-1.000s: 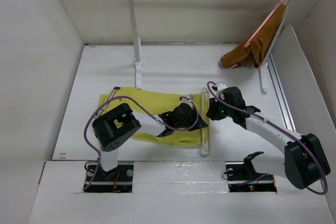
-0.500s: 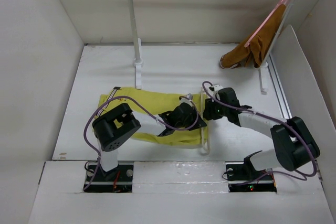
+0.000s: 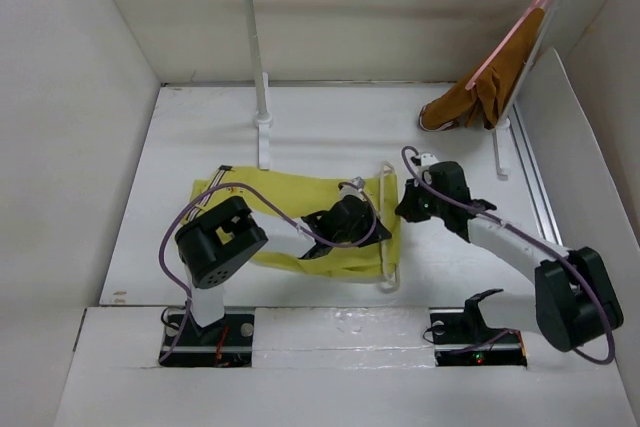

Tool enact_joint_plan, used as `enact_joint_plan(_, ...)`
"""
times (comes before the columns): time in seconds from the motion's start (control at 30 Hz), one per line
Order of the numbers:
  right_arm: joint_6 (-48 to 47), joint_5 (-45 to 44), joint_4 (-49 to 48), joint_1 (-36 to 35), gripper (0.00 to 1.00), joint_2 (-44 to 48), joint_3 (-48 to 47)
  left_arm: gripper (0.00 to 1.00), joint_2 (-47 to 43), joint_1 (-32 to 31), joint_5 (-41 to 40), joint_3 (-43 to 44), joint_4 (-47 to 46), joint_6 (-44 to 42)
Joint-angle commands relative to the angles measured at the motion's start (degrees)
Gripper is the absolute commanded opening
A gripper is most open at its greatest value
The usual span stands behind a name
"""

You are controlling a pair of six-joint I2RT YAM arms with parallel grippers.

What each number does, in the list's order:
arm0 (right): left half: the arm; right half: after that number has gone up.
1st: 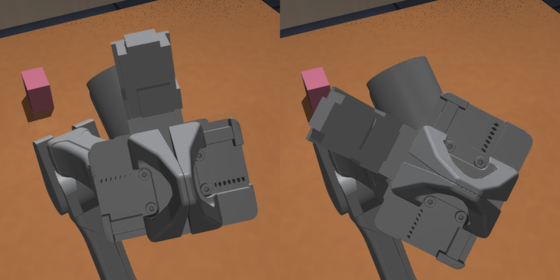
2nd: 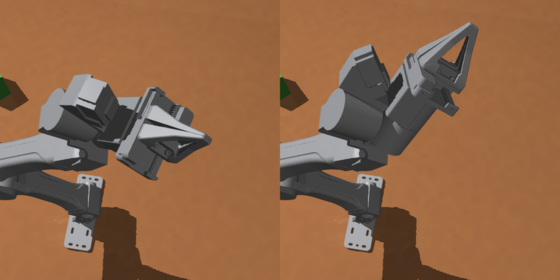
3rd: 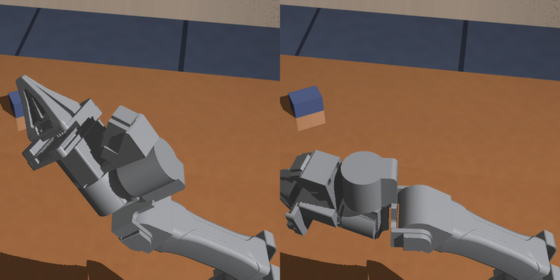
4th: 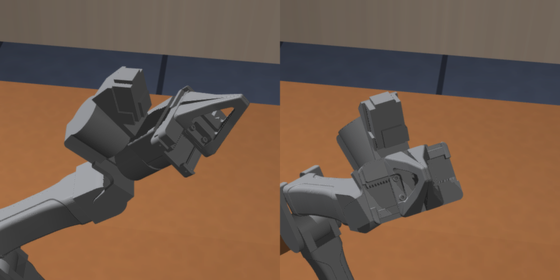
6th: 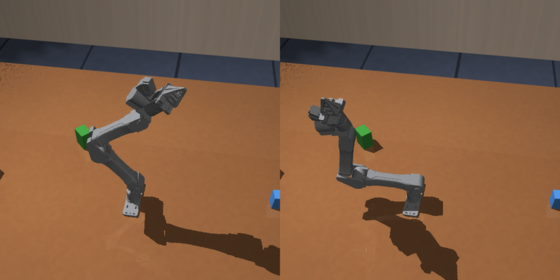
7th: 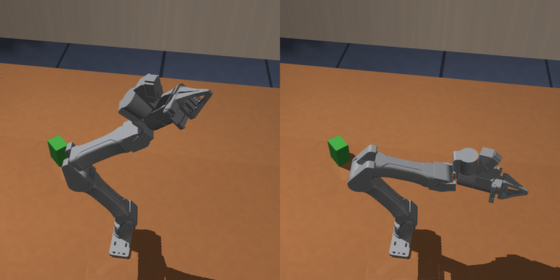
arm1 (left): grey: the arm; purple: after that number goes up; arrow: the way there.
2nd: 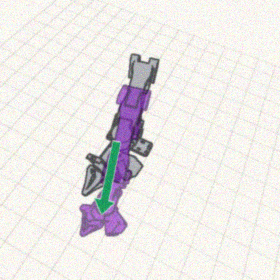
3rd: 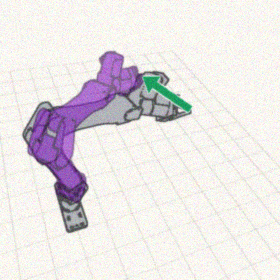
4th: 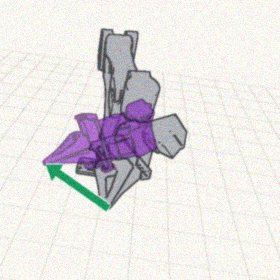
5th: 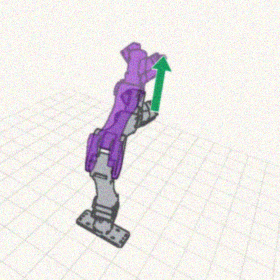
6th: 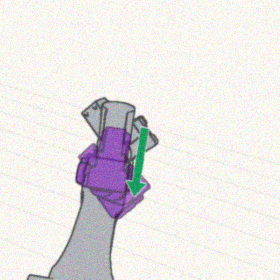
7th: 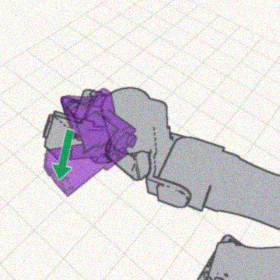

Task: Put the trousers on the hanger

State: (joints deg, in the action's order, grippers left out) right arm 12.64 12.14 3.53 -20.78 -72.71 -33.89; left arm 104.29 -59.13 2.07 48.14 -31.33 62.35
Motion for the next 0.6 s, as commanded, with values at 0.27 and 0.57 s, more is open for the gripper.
enact_joint_plan(0.27,-15.63,1.57,19.40,21.91,0.00,8.55,-10.76,0.00,-3.57,1.74,-4.35,-2.35,6.62,-4.78)
enact_joint_plan(0.57,-21.16,3.86,22.47,24.39,0.74,8.28,-7.16,0.00,-5.32,1.74,-6.20,-2.44,10.06,-6.10)
